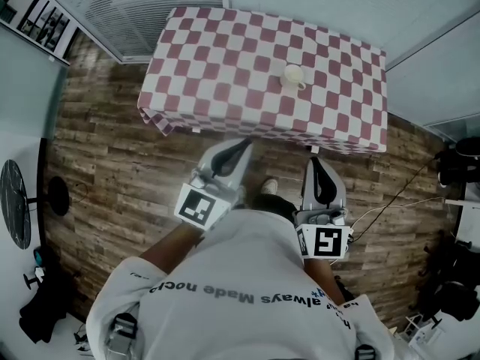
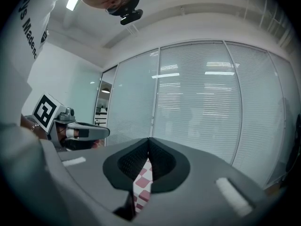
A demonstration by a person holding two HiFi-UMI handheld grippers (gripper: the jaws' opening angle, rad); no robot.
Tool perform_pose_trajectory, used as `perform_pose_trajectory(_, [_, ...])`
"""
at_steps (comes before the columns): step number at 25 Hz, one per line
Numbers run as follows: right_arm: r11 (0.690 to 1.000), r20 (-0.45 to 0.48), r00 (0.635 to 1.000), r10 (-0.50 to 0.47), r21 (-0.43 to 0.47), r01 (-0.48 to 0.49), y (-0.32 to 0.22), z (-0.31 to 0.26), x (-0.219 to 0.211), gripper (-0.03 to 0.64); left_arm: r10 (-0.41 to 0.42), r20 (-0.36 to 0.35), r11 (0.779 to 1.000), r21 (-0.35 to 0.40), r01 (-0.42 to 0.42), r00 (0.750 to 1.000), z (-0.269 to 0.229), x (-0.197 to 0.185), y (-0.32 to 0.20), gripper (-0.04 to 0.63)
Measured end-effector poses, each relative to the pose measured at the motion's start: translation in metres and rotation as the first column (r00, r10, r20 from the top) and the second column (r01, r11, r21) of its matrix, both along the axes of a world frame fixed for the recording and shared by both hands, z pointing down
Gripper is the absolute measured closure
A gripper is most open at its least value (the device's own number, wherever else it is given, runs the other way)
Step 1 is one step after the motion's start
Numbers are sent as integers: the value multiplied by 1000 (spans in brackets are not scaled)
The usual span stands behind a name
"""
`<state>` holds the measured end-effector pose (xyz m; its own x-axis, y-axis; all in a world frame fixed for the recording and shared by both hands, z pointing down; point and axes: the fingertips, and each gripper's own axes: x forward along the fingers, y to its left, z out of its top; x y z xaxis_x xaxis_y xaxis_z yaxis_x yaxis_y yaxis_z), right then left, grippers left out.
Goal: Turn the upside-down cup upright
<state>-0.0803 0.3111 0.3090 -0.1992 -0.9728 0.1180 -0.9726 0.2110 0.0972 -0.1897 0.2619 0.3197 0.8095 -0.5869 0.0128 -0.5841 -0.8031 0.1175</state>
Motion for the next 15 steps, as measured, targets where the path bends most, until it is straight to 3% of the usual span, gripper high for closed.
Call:
perform_pose_trajectory(7, [1000, 2, 1000, 19, -5, -19, -8, 5, 2, 615, 33, -1, 999, -15, -33, 999, 5, 8, -5, 584])
perform_pose_trajectory(15, [999, 13, 999, 31, -10, -31, -50, 13, 43, 615, 55, 15, 998, 5, -55, 998, 8, 53, -47, 584])
